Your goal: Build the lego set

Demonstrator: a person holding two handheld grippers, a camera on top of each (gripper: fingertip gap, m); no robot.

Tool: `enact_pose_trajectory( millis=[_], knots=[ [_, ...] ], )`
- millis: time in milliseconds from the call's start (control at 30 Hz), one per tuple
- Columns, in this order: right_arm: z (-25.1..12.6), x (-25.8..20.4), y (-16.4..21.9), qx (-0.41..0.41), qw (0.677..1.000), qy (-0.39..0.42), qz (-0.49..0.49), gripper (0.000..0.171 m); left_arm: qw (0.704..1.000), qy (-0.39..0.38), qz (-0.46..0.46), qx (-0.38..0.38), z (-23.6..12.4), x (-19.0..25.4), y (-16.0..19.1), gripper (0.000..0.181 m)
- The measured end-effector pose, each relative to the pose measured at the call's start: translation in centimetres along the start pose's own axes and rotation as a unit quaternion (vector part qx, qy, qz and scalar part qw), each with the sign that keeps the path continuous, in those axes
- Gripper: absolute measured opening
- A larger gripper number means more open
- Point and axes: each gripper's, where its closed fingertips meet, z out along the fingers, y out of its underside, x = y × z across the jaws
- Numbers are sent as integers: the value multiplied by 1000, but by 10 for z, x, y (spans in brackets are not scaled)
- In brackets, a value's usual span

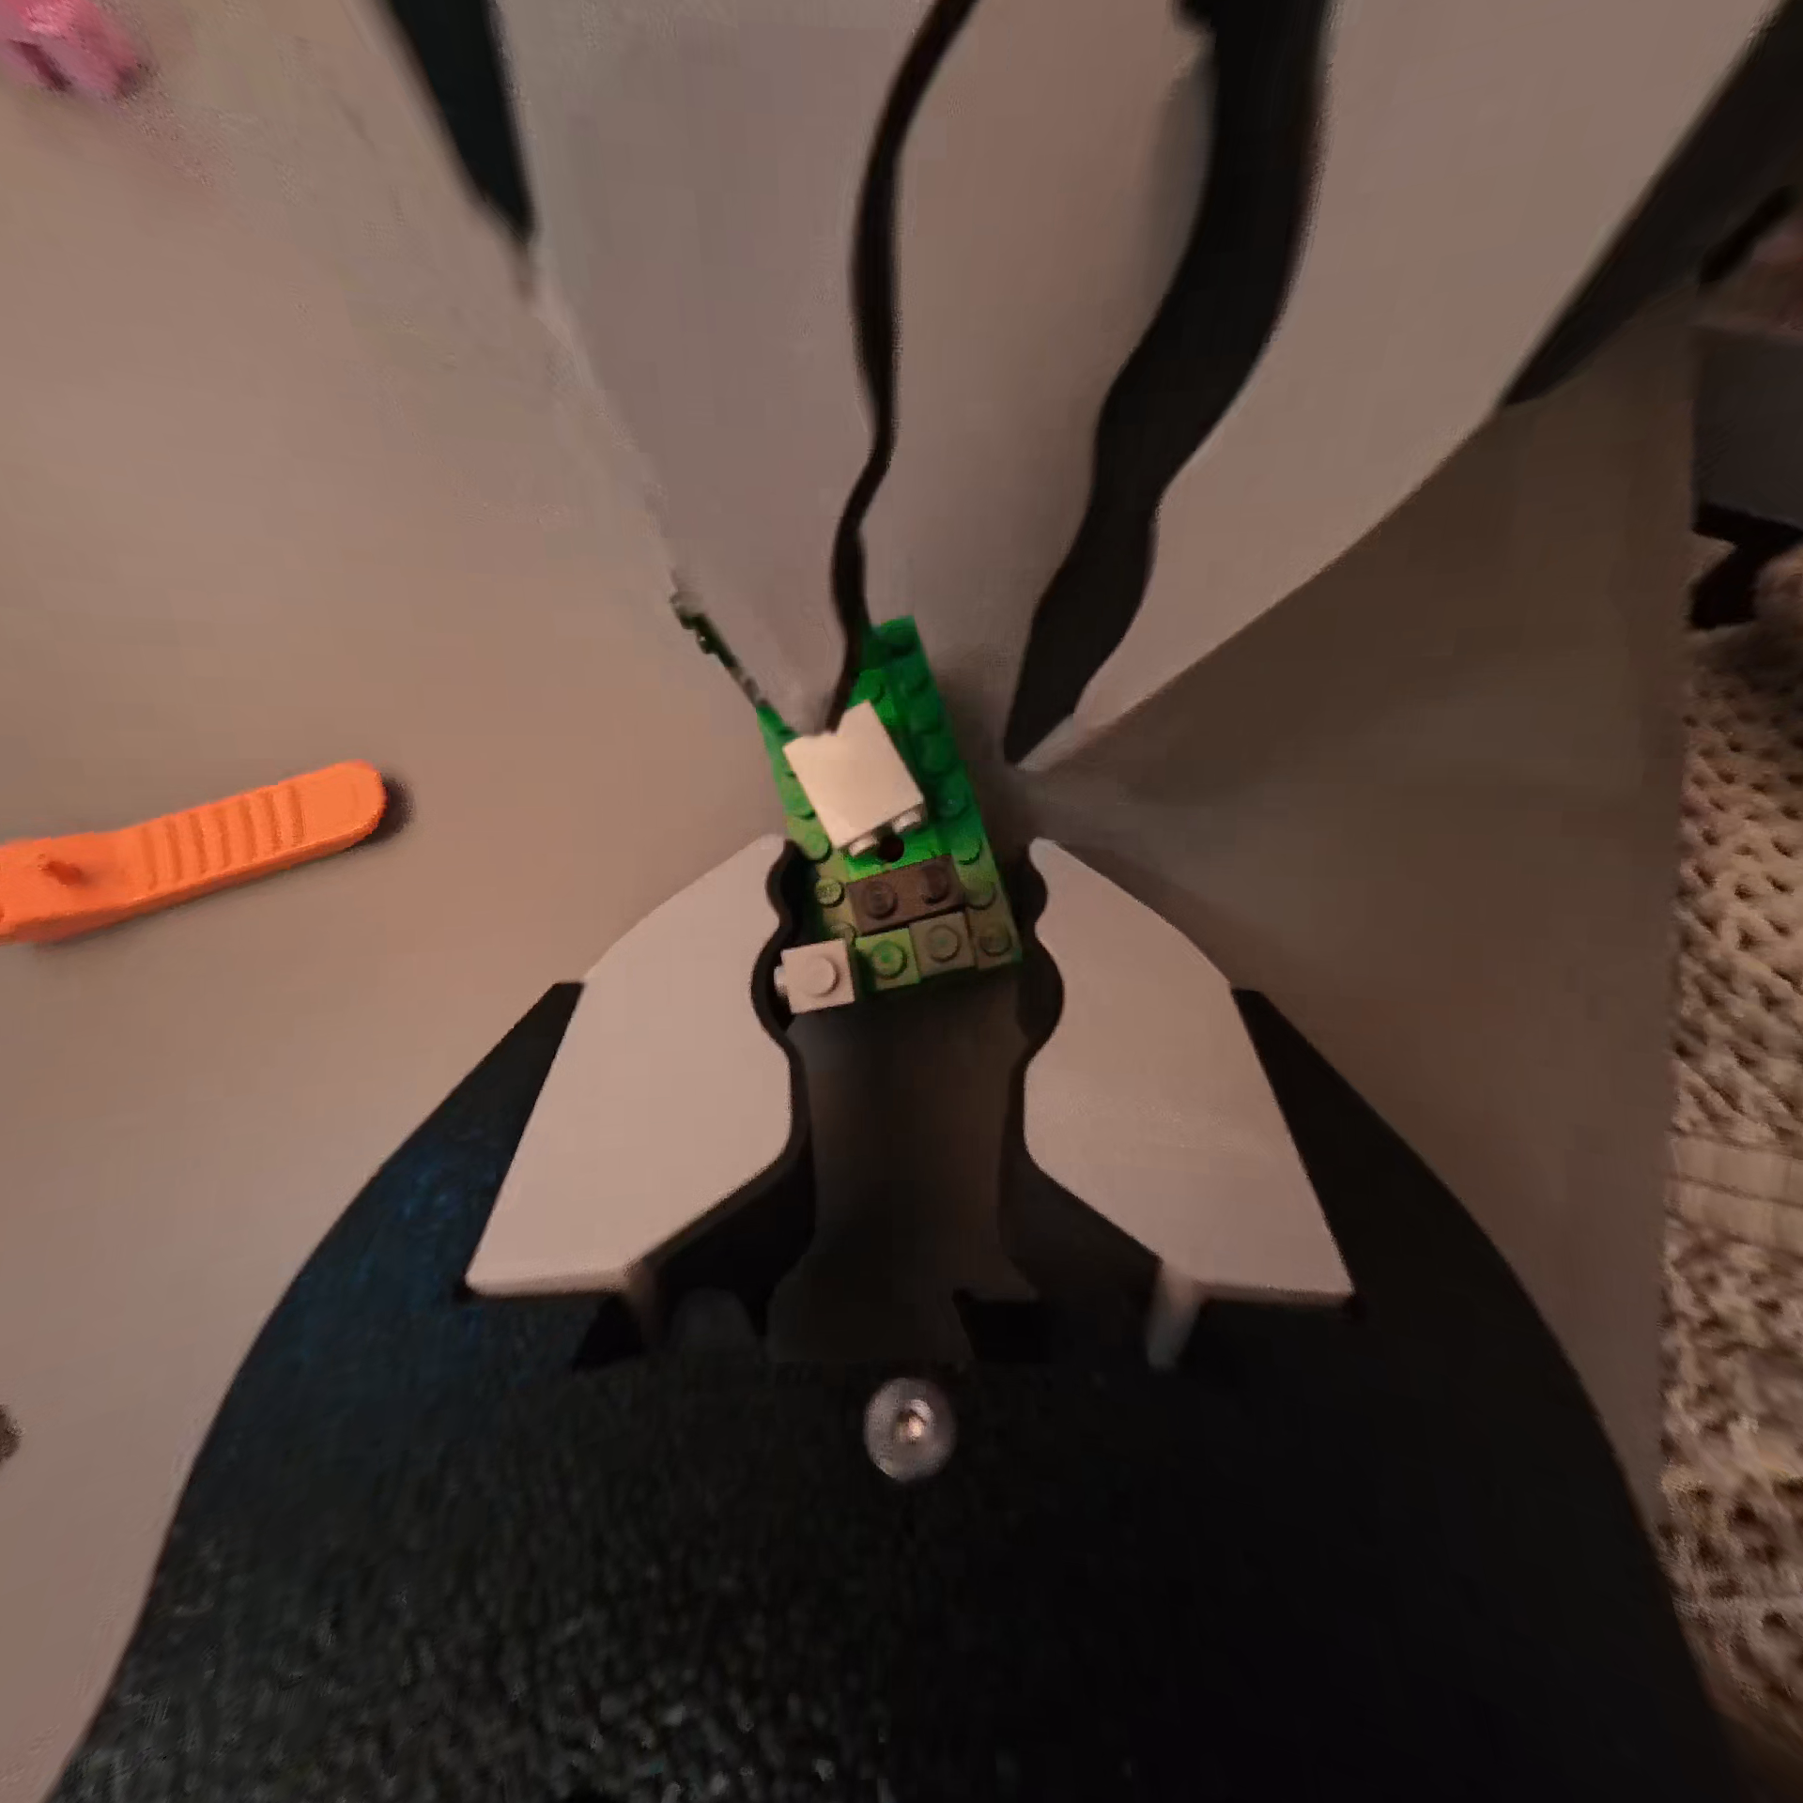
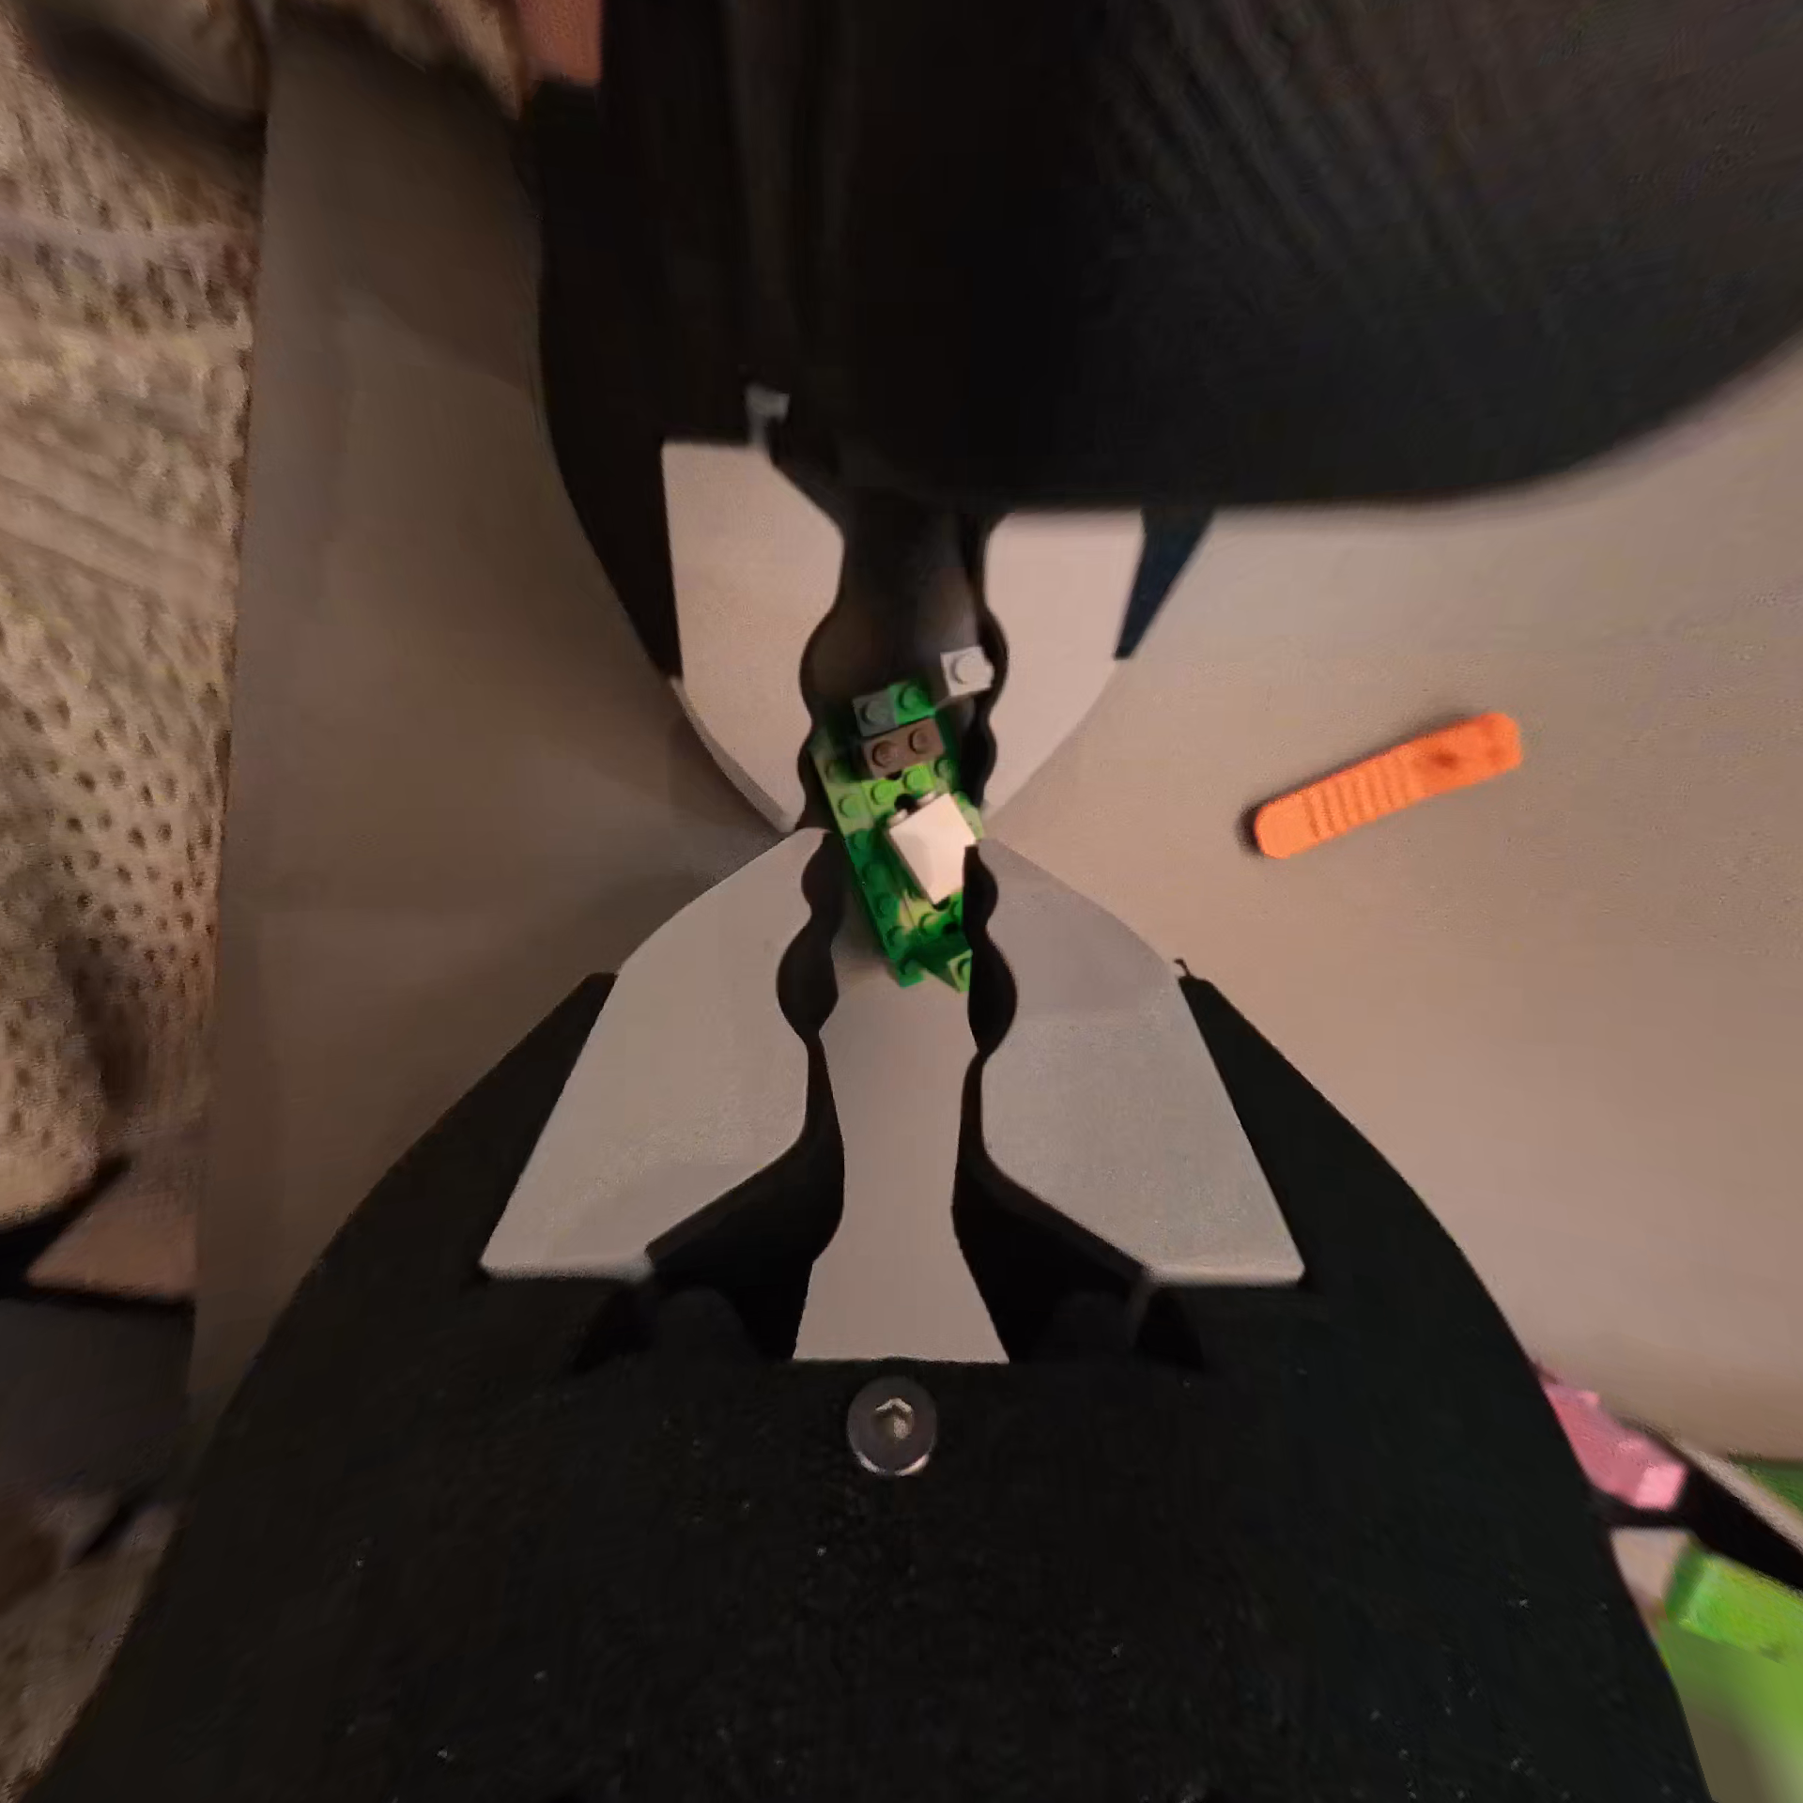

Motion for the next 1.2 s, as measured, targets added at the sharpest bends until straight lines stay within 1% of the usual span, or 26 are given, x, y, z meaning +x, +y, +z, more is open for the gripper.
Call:
enact_pose_trajectory(
  millis=[100, 167, 200, 267, 367, 467, 667, 767, 867, 933, 967, 1033, 1133, 1200],
  knots=[
    [-3, 6, -2, 78, 991, 81, 79, 18, 999, -28, -31, 19, 1, -7, -1, 42],
    [3, 8, 5, 111, 975, 132, 142, 17, 998, -39, -39, 26, 2, -9, -2, 43],
    [7, 6, 7, 131, 966, 146, 168, 18, 998, -42, -38, 26, 2, -10, -3, 43],
    [10, 8, 10, 165, 944, 192, 213, 19, 998, -44, -39, 24, 3, -10, -3, 59],
    [13, 10, 13, 193, 921, 229, 249, 26, 999, -38, -31, 19, 1, -5, -1, 71],
    [17, 10, 10, 194, 922, 228, 248, 28, 999, -48, -12, 21, -6, -3, 1, 76],
    [17, 14, 12, 159, 931, 245, 219, 28, 998, -44, 5, 42, -22, 3, -1, 74],
    [20, 15, 14, 136, 940, 251, 186, 27, 998, -43, 9, 46, -25, 2, -1, 71],
    [18, 14, 13, 108, 950, 259, 133, 25, 998, -44, 18, 49, -26, 1, -2, 69],
    [17, 15, 15, 95, 953, 250, 145, 18, 997, -44, 23, 51, -27, 1, -4, 67],
    [18, 14, 14, 99, 953, 229, 170, 18, 997, -45, 25, 53, -27, 1, -5, 66],
    [16, 16, 14, 107, 947, 216, 212, 21, 997, -44, 26, 56, -27, 1, -6, 64],
    [13, 17, 12, 110, 948, 240, 179, 22, 997, -42, 26, 58, -26, 1, -7, 63],
    [19, 10, 12, 98, 957, 223, 160, 24, 997, -40, 26, 58, -26, 1, -7, 63]
  ],
)
